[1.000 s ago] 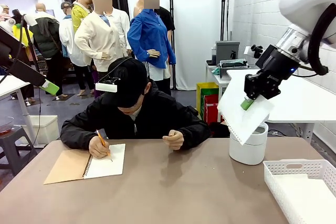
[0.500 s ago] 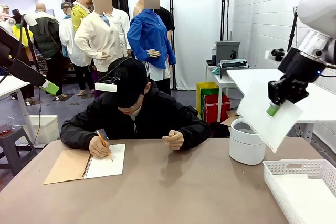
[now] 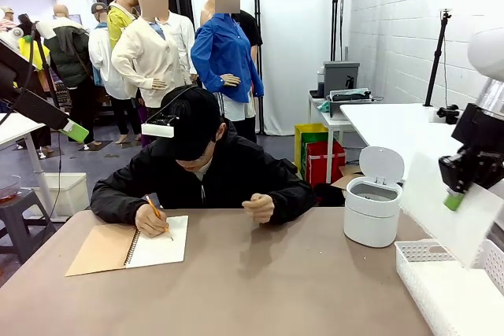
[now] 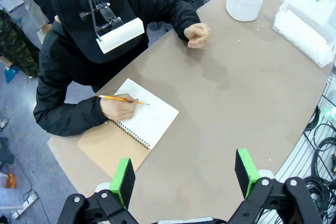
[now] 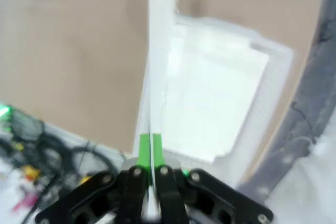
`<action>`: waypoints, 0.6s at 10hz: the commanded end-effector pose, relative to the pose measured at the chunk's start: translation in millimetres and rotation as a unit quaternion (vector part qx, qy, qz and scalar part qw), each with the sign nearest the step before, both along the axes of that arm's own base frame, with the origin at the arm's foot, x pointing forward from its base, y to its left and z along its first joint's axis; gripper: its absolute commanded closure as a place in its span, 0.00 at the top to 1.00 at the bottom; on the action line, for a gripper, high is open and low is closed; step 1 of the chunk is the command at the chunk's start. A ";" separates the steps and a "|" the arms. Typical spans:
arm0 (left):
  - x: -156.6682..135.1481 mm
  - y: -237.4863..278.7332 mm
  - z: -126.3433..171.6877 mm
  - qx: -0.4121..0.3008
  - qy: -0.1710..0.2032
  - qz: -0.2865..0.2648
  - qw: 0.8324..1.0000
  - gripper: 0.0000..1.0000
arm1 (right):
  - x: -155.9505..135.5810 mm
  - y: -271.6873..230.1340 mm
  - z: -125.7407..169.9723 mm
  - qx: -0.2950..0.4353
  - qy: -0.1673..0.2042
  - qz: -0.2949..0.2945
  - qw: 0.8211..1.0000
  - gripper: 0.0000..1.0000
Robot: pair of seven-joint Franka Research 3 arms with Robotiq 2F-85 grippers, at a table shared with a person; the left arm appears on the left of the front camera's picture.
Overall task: Sort the paper based on its condition.
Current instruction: If a person hands you a paper, place it in the Organizing basket , and if it's crumpled, put it in the Trash can.
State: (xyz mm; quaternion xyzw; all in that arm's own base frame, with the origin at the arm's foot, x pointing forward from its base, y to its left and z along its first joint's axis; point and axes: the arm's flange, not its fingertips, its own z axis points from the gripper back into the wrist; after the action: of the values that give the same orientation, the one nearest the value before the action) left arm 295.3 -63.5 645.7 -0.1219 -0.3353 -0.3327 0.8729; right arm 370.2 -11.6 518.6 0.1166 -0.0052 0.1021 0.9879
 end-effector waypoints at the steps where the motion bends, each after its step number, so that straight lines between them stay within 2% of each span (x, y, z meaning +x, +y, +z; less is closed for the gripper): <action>1: 0.4 0.7 0.7 -0.003 0.000 0.001 1.000 1.00 | 10.6 5.9 4.6 0.004 -0.037 -0.006 0.999 0.00; 6: 0.4 0.7 0.7 -0.003 0.000 0.001 1.000 1.00 | 7.1 1.9 7.4 -0.002 -0.030 -0.001 1.000 0.00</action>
State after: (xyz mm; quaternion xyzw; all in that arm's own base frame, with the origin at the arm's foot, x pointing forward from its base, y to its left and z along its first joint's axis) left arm 295.3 -63.5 645.7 -0.1219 -0.3352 -0.3327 0.8729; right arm 378.2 -9.3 526.7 0.1109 -0.0392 0.1051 0.9875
